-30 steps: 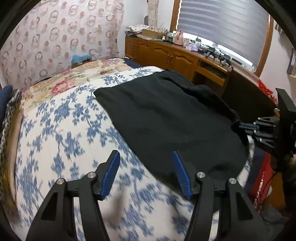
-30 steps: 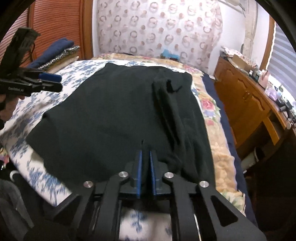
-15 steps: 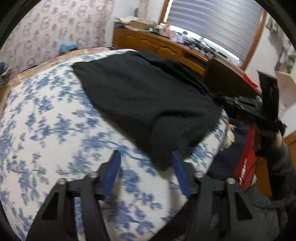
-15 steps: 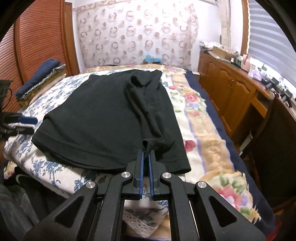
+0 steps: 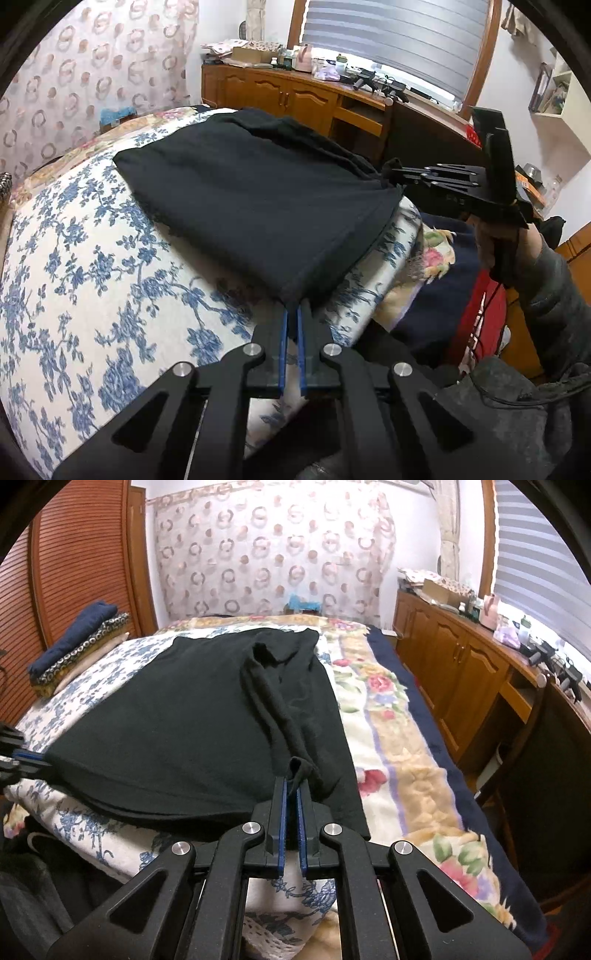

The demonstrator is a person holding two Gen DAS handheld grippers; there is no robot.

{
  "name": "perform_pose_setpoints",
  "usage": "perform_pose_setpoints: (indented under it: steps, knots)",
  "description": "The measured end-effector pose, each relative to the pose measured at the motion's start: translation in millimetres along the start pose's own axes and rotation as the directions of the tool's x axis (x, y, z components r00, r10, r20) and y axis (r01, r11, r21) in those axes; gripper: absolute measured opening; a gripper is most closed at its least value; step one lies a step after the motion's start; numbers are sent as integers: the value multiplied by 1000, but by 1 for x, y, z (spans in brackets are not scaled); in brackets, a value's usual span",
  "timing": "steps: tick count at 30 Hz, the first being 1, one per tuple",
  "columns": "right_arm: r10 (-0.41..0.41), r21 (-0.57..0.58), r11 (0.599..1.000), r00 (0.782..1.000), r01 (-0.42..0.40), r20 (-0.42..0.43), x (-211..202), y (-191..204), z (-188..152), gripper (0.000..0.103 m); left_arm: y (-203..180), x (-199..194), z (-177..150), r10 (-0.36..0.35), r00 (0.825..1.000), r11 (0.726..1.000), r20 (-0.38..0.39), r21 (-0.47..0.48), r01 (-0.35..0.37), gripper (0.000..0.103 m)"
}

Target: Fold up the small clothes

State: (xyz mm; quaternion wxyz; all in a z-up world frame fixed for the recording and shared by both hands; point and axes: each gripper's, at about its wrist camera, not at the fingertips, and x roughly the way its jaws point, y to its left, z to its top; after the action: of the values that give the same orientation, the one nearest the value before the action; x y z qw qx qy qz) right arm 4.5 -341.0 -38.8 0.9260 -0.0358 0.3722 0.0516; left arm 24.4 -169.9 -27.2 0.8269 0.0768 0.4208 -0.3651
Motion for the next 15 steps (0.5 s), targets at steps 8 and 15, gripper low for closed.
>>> perform_pose_setpoints:
  steps: [8,15]
  knots:
    - [-10,39,999,1000,10,-1,-1,-15,-8,3,3,14,0,22,999,1000,-29,-11,-22,1]
    - [-62,70,996,997,60,35,-14,-21,-12,20,8,19,-1,19,999,1000,-40,-13,-19,1]
